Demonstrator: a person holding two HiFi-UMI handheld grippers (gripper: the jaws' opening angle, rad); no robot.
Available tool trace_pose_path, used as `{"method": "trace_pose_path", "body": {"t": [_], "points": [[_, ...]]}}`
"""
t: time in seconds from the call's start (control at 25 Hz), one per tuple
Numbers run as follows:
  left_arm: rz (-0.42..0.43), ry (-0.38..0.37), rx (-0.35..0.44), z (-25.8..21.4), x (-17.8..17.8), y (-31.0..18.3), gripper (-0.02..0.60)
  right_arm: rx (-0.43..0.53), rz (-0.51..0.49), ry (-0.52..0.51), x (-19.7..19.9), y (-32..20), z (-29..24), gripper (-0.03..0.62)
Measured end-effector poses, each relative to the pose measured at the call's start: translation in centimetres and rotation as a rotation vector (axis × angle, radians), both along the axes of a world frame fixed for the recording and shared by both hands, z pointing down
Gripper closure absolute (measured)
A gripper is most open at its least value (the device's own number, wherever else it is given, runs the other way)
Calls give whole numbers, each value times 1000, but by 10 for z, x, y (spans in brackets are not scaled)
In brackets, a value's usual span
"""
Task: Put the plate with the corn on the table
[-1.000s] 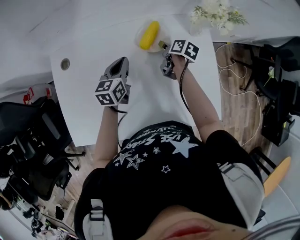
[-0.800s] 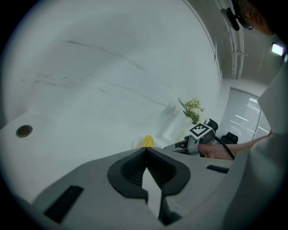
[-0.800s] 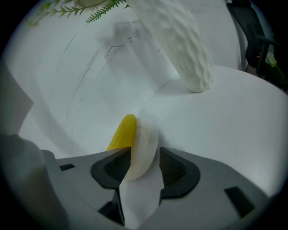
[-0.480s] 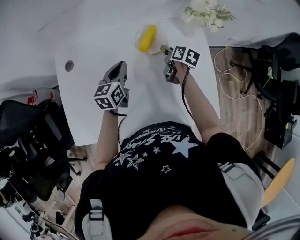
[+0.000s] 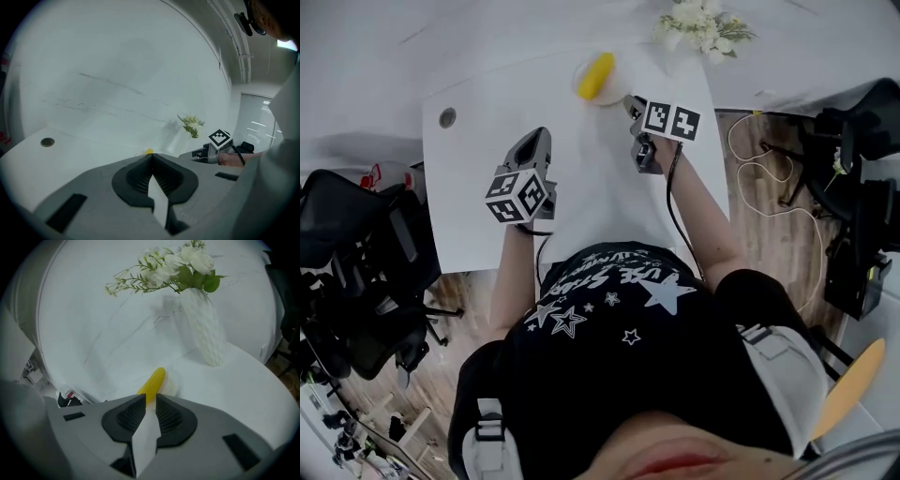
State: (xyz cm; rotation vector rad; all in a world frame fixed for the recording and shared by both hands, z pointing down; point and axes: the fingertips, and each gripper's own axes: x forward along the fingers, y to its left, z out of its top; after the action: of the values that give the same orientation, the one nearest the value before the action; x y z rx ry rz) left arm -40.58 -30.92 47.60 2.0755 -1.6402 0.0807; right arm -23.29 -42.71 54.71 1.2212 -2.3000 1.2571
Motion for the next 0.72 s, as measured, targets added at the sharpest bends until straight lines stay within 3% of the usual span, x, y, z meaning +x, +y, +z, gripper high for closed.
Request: {"method": "trace_pose_path", "body": {"t": [0.16, 0.72], "points": [[-53, -22, 17, -11, 13, 20, 574, 41, -90, 23, 9, 14, -11, 562], [-354, -40, 39, -24, 37, 131, 574, 162, -475, 109, 0, 75, -17, 580]]}}
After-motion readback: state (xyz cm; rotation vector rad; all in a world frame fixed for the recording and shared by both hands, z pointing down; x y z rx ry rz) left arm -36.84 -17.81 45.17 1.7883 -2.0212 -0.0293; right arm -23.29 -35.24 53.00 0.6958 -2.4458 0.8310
